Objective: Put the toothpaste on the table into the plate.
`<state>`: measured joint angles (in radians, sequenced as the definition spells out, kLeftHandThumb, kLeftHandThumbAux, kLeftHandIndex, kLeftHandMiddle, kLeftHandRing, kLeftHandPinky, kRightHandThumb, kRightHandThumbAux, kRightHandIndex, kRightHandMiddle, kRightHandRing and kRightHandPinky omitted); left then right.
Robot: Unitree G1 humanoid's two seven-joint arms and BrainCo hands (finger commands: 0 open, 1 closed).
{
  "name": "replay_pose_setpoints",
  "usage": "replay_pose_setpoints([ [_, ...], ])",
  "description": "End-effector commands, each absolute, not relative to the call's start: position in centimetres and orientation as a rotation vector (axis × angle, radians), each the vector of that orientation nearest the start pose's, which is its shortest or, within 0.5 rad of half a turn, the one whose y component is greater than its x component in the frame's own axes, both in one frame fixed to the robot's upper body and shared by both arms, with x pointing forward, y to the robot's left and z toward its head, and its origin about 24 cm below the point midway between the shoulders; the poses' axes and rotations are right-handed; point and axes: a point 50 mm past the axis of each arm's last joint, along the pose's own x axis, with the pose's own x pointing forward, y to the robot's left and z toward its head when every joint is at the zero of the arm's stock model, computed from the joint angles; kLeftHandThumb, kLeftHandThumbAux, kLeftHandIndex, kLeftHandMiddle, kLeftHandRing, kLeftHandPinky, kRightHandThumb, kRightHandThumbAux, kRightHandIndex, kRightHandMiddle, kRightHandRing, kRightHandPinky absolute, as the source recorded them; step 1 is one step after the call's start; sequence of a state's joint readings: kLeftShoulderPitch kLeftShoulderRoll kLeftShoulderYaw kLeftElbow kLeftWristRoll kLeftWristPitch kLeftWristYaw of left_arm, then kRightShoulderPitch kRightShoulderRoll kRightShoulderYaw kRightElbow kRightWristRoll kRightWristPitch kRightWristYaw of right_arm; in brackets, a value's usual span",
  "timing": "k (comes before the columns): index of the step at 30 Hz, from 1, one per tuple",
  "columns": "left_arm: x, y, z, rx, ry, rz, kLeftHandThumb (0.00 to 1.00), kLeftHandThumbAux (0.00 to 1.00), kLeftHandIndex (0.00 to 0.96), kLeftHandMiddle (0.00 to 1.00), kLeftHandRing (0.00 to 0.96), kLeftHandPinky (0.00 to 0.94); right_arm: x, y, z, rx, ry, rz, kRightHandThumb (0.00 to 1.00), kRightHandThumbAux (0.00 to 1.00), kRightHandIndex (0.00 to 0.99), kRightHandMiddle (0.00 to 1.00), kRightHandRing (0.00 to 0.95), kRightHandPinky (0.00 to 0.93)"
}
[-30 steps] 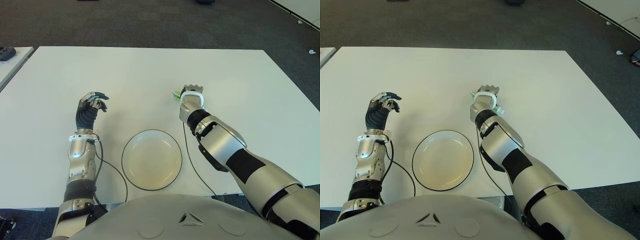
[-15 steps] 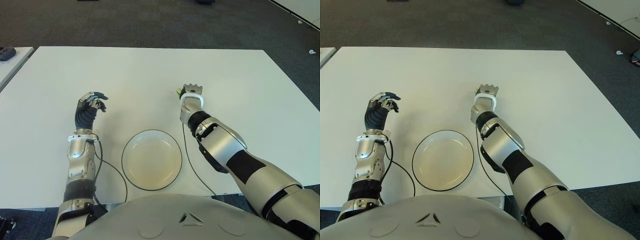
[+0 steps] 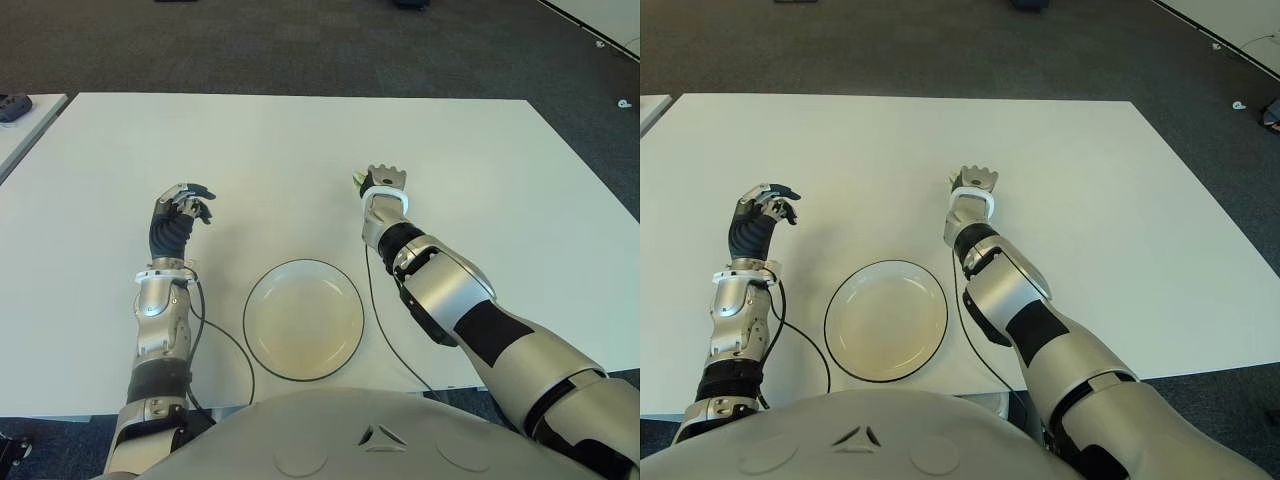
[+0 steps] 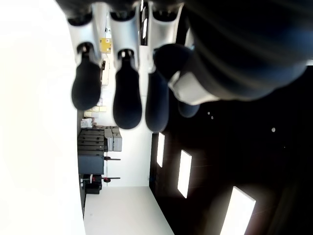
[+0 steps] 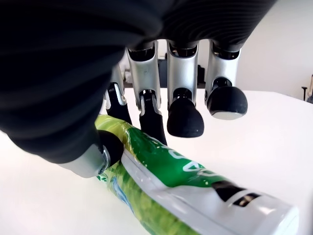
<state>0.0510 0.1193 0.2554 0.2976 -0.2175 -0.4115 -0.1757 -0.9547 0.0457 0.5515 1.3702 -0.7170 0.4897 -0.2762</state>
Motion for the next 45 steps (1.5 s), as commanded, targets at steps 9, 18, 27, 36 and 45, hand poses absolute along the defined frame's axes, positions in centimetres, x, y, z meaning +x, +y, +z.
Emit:
replay_pose_setpoints([
  [9,22.4,23.8,0.8,-0.080,-0.105,0.175,0.840,0.670,0.442,0.491,0.668,0.648,37.4,-10.9,3.8,-1.440,0.309,0.004,0.710,0.718,0.432,0.793,0.820,0.835],
  [18,22.4,23.8,0.7,-0.065,-0.086,0.163,0.840,0.671,0.441,0.492,0.666,0.662,38.6,-10.8,5.9,-1.379,0.206,0.004,0.708,0.719,0.438,0.781,0.796,0.806],
  [27,22.4,23.7,0.6,-0.050,-0.087,0.154,0.840,0.671,0.441,0.491,0.662,0.653,39.3,-9.8,8.1,-1.292,0.081,0.000,0.705,0.719,0.440,0.799,0.803,0.827],
  [36,22.4,23.5,0.5,-0.054,-0.095,0.150,0.840,0.671,0.443,0.487,0.662,0.655,38.7,-9.3,9.8,-1.206,-0.073,0.063,0.704,0.719,0.440,0.827,0.831,0.846],
  [45,22.3,23.3,0.5,-0.052,-0.090,0.153,0.840,0.671,0.444,0.484,0.663,0.650,35.0,-8.1,11.7,-1.078,-0.269,0.272,0.708,0.718,0.441,0.837,0.838,0.837],
])
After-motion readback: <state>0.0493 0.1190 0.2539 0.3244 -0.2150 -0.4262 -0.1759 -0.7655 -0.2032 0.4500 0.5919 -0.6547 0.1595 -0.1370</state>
